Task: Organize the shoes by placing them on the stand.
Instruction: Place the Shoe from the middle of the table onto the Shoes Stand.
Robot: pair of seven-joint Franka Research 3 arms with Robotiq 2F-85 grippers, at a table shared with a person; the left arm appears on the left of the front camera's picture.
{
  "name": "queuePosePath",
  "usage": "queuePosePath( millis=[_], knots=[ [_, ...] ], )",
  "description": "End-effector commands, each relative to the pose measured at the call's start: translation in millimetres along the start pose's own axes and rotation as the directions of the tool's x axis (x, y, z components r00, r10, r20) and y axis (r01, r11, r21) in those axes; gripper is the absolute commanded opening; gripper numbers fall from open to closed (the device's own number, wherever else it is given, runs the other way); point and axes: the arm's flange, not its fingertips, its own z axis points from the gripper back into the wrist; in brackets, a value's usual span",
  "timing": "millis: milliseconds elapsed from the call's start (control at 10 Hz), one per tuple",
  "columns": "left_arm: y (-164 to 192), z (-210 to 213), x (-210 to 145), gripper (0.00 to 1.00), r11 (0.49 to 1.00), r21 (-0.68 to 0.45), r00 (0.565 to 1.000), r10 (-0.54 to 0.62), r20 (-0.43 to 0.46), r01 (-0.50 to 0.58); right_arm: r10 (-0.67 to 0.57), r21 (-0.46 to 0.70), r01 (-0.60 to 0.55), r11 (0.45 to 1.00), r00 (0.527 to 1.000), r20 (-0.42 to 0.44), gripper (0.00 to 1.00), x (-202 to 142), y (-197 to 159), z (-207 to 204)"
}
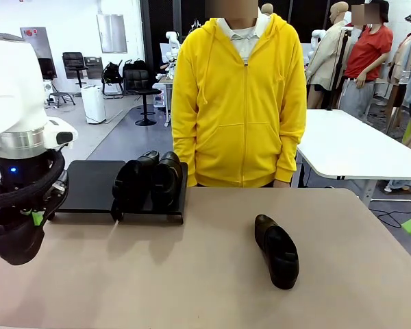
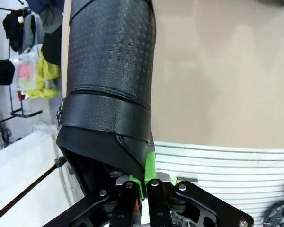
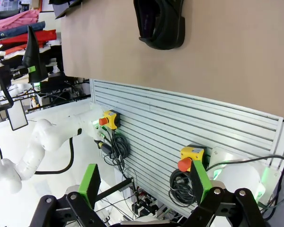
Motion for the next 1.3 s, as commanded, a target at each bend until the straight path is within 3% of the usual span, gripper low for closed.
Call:
queuePosePath(
  millis=[0, 100, 200, 600, 700, 800, 900, 1200],
  knots=[
    [-2, 0, -1, 0.0, 1.0, 0.001, 1.0, -0.004, 0.001, 0.004, 0.023, 0.01, -0.023, 1.0, 1.0, 0.0, 1.0, -1, 0, 3],
    [16, 0, 42, 0.0, 0.998, -0.064, 1.0, -0.017, 0.01, 0.017, 0.023, 0.01, -0.023, 1.0, 1.0, 0.0, 1.0, -1, 0, 3],
    [25, -2, 80, 0.0, 0.989, -0.11, 0.993, -0.095, 0.073, 0.103, 0.023, 0.01, -0.023, 1.0, 1.0, 0.0, 1.0, -1, 0, 3],
    [55, -45, 219, 0.0, 0.994, -0.106, 0.967, -0.011, 0.253, 0.039, 0.023, 0.01, -0.023, 1.0, 1.0, 0.0, 1.0, -1, 0, 3],
    [62, -63, 243, 0.0, 0.999, -0.039, 0.953, 0.028, 0.303, -0.017, 0.023, 0.01, -0.023, 1.0, 1.0, 0.0, 1.0, -1, 0, 3],
    [62, -79, 258, 0.0, 0.999, 0.008, 0.952, 0.044, 0.302, -0.049, 0.023, 0.01, -0.023, 1.0, 1.0, 0.0, 1.0, -1, 0, 3],
    [58, -92, 267, 0.0, 1.0, -0.005, 0.957, -0.017, 0.291, 0.019, 0.023, 0.01, -0.023, 1.0, 1.0, 0.0, 1.0, -1, 0, 3],
    [57, -104, 273, 0.0, 1.0, 0.024, 0.957, -0.012, 0.291, 0.005, 0.023, 0.01, -0.023, 1.0, 1.0, 0.0, 1.0, -1, 0, 3]
  ],
)
